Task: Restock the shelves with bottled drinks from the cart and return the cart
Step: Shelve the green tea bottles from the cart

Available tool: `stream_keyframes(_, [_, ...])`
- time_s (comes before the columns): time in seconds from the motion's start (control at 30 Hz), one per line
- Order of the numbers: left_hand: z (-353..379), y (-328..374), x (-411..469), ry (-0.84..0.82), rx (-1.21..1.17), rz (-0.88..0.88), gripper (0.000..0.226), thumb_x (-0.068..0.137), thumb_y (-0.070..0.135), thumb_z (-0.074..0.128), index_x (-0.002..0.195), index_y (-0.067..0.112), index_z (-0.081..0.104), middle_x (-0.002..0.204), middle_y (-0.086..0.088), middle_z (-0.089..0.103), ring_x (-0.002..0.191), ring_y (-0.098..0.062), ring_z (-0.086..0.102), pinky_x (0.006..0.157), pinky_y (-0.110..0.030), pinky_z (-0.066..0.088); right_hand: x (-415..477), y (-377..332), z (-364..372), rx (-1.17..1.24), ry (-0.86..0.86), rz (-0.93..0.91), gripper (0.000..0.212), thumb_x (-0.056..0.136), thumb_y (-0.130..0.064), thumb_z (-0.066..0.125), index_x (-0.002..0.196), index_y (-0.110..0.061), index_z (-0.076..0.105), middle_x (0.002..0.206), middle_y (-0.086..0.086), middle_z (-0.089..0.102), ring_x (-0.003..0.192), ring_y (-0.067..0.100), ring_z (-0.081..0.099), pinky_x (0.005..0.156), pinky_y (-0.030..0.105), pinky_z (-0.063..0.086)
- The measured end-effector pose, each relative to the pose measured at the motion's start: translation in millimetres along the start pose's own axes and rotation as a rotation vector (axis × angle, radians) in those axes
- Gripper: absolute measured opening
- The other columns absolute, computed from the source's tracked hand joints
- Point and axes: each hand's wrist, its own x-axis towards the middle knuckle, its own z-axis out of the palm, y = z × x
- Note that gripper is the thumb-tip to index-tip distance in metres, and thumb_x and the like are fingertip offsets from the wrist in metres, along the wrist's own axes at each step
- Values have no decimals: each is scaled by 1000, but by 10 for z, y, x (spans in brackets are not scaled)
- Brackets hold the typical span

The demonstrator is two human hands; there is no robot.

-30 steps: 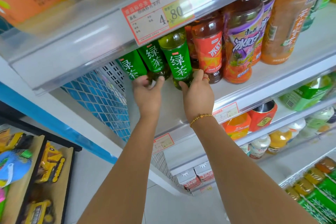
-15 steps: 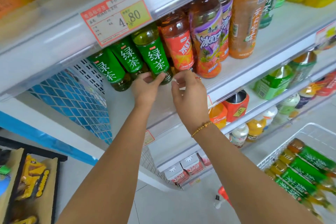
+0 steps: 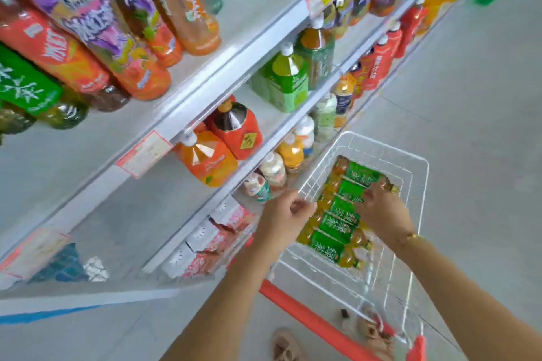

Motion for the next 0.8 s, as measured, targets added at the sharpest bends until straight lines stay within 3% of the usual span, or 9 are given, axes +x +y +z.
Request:
stream_keyframes(0.1, [543,-294,231,-179,84,-122,15,81,28,67,88,15,63,92,-5,71,88,-16,67,74,-24,47,222,500,84,-211,-211,92,38,91,-24,52,125,-8,48,122,14,57,113,29,54,81,26,42])
stream_keyframes(0.17, [817,-498,360,-223,153,-185,24,82,22,67,103,11,63,104,-5,69,98,-16,65,75,-18,44,358,721,172,-280,-287,99,43,92,-28,50,131,-10,45,128,12,56,119,26,52,90,26,40])
stream_keyframes(0.23, [1047,-696,478,-242,200,-240,31,83,20,68,111,9,61,111,-6,66,102,-17,62,80,-20,43,511,899,300,-277,-345,129,46,92,-28,50,134,-11,42,131,12,54,120,26,51,90,25,40])
stream_keyframes(0.37, [1404,-1082,722,-284,319,-320,27,85,22,65,110,14,61,108,-1,65,98,-17,62,83,-26,48,901,1140,674,-186,-406,195,45,89,-20,51,133,-12,45,130,14,54,115,28,54,85,28,45])
stream_keyframes(0.5, [1678,-1383,990,-316,491,-265,37,85,20,65,120,16,56,118,-5,59,105,-21,58,88,-31,45,1269,1261,973,-320,-460,227,38,97,-13,42,133,-3,43,136,13,47,127,28,45,103,32,37])
stream_keyframes(0.63, [1933,-1546,1205,-323,558,-110,46,84,17,67,127,21,52,130,-4,49,117,-19,49,97,-29,40,1552,1384,1312,-416,-457,245,44,96,-17,41,136,1,38,137,15,43,127,28,44,101,31,40])
stream_keyframes(0.73, [2017,-1626,1275,-286,552,-79,40,85,14,65,123,22,55,134,0,46,127,-16,40,102,-29,36,1716,1521,1468,-380,-527,302,53,94,-15,45,140,8,29,140,16,40,129,32,42,88,17,47])
stream_keyframes(0.8, [2035,-1663,1296,-250,534,-72,36,86,13,63,120,22,56,132,2,48,127,-15,39,100,-25,35,1807,1596,1511,-372,-507,352,60,90,-18,51,140,7,29,139,17,44,127,33,44,95,29,45])
